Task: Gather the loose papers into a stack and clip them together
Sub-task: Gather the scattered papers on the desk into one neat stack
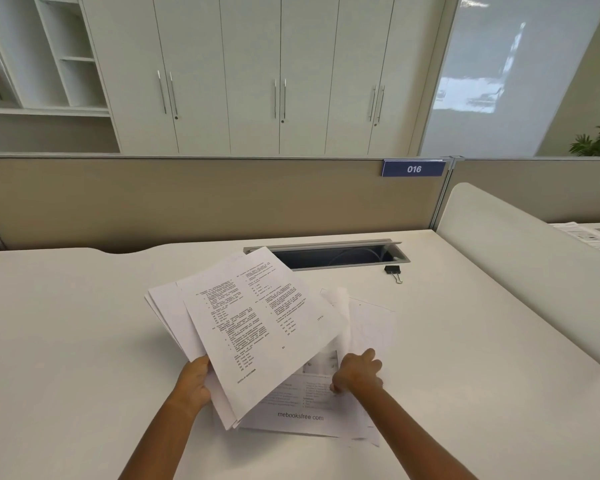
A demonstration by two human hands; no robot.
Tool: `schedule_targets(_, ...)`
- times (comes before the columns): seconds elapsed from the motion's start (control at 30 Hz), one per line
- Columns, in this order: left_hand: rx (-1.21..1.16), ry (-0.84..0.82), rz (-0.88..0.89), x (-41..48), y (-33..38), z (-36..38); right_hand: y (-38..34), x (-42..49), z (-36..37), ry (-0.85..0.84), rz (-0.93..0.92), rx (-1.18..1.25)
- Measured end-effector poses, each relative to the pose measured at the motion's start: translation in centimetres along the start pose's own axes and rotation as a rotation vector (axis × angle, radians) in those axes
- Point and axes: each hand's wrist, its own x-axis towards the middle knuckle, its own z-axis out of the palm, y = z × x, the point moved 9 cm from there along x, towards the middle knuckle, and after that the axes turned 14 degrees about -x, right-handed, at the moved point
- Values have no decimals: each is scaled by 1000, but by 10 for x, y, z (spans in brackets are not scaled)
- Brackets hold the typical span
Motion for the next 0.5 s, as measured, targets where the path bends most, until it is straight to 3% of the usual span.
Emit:
schedule_targets(0.23,37,20,30,-3,9,-6,7,-4,-4,23,-113,244)
schedule_targets(0.37,74,23,68,-2,17,-10,17,-8,-32,197,-178,337)
schedule_targets(0.5,127,10,98,-3,21,-12,41,-18,-93,491,-157,484)
